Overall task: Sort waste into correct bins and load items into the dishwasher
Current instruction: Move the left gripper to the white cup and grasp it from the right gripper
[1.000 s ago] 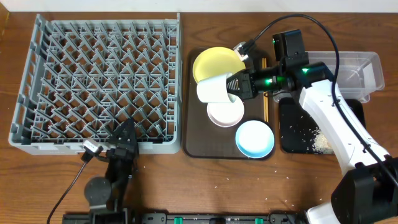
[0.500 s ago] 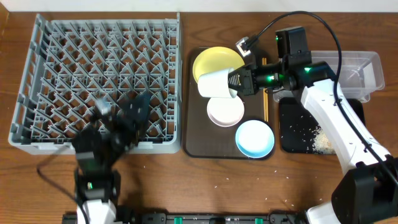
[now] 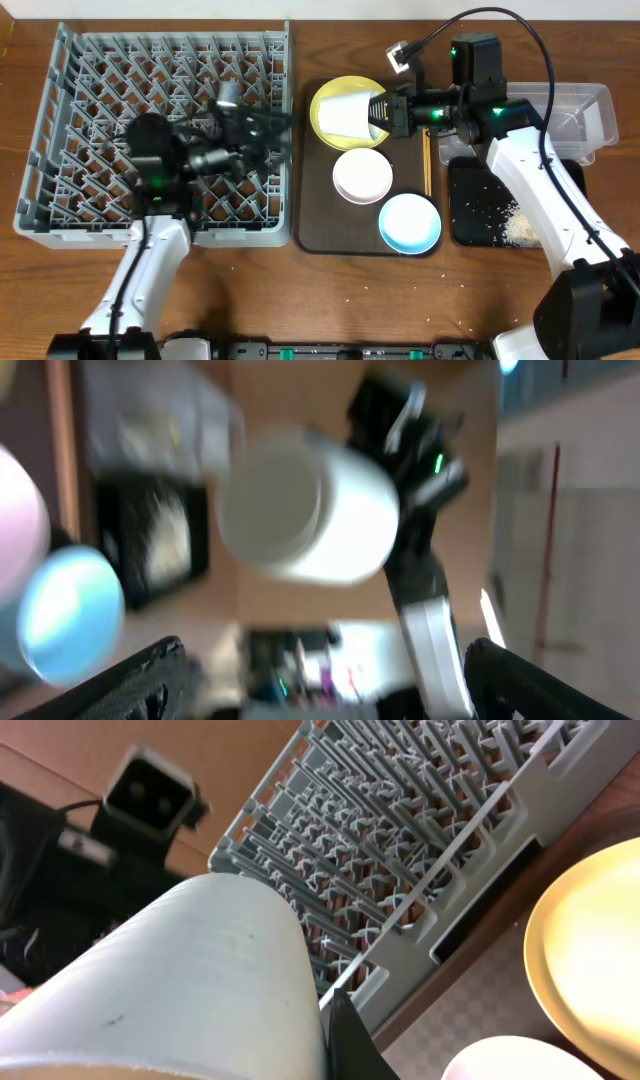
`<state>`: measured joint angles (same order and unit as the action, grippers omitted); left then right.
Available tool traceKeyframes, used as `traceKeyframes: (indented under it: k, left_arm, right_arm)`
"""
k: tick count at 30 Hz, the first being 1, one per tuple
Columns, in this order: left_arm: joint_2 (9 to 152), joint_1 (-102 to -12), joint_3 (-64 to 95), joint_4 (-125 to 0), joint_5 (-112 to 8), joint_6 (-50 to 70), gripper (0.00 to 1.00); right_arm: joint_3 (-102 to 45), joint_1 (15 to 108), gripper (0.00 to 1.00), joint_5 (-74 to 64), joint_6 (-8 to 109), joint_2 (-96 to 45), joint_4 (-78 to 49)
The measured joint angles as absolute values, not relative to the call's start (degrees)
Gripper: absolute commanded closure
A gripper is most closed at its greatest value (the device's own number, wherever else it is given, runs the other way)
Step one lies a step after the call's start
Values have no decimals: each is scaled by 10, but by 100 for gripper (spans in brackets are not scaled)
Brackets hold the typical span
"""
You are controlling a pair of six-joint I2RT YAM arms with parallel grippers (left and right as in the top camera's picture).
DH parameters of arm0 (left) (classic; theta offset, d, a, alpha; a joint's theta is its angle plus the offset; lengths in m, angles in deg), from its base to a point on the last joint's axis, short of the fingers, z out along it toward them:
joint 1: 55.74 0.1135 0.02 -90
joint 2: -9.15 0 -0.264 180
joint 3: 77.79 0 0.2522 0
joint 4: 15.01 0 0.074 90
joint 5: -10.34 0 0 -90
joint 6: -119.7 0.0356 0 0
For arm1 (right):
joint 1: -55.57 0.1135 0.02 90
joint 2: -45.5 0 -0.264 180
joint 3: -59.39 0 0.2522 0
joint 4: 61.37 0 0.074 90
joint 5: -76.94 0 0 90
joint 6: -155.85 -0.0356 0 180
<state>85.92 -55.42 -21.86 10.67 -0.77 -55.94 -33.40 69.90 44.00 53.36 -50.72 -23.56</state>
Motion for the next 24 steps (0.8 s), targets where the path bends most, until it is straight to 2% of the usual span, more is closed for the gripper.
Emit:
traceKeyframes:
  k: [6, 24]
  left_arm:
    - [860, -611, -219, 110, 21, -602, 11]
    - [860, -612, -219, 110, 14, -581, 11]
  right_arm:
    - [-334, 700, 99, 469, 519, -524, -272]
    - [-334, 730, 99, 568, 502, -549, -336]
